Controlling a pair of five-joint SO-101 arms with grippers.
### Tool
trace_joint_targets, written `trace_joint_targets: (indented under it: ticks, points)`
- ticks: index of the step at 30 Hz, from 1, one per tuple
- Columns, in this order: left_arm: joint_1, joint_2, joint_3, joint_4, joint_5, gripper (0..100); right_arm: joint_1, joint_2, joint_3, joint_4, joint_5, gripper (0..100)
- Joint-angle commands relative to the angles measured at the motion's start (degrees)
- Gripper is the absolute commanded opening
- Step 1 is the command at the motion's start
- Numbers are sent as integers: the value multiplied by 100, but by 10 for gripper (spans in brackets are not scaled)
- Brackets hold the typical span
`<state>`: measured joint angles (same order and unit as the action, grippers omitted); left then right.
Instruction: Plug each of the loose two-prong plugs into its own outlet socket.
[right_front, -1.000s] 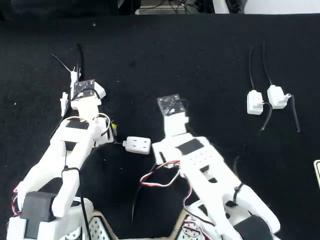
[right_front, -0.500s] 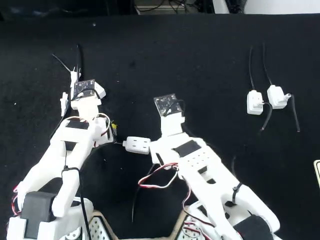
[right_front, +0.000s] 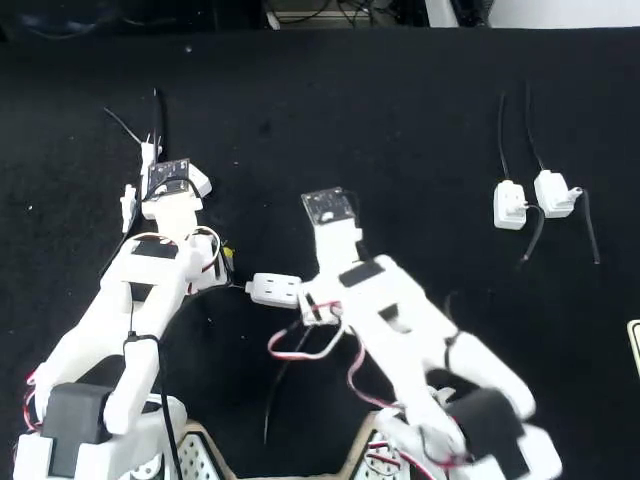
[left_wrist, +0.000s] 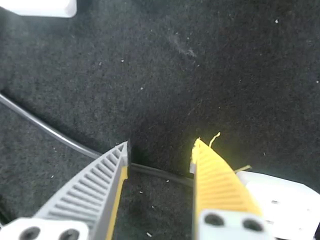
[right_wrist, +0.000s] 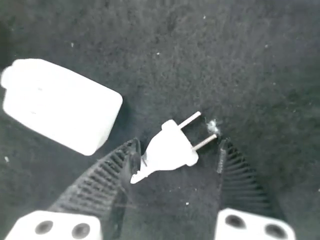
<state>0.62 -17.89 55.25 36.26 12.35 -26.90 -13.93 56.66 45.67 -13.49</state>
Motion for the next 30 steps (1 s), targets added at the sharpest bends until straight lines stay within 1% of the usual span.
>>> trace_joint_targets:
  ticks: [1,3,4,6,7,8,10,11,13,15,17,22,26,30]
  points:
    - [-48,-202,-13,-62,53,202,105,532,-637,413,-44,241]
    - [-48,-202,-13,-62,53,202,105,681,-787,589,18,188]
    - [-48,-202,-13,-62,53,202,105,673,-813,624,158,140]
    - [-48,-202,-13,-62,53,202,105,541,-796,633,457,12]
    - [-48,-202,-13,-62,53,202,114,444,-787,677,563,9]
    - [-48,-202,-13,-62,53,202,132,295,-769,756,633,34]
    - [-48,-202,-13,-62,53,202,141,-84,-752,897,756,8]
    - [-48,-202,-13,-62,53,202,141,-330,-734,967,862,11]
    - [-57,-202,-13,-62,53,202,149,-892,-752,1134,1248,10]
    - [-57,-202,-13,-62,53,202,273,-1499,-769,1213,1829,10]
    - [-57,-202,-13,-62,53,202,545,-2141,-778,1204,2549,10]
    - [-57,-202,-13,-62,53,202,1565,-3433,-1103,1222,4334,11]
    - [-57,-202,-13,-62,53,202,2119,-3837,-1780,1257,5495,11]
    - [-57,-202,-13,-62,53,202,2180,-3864,-2123,1248,6716,11]
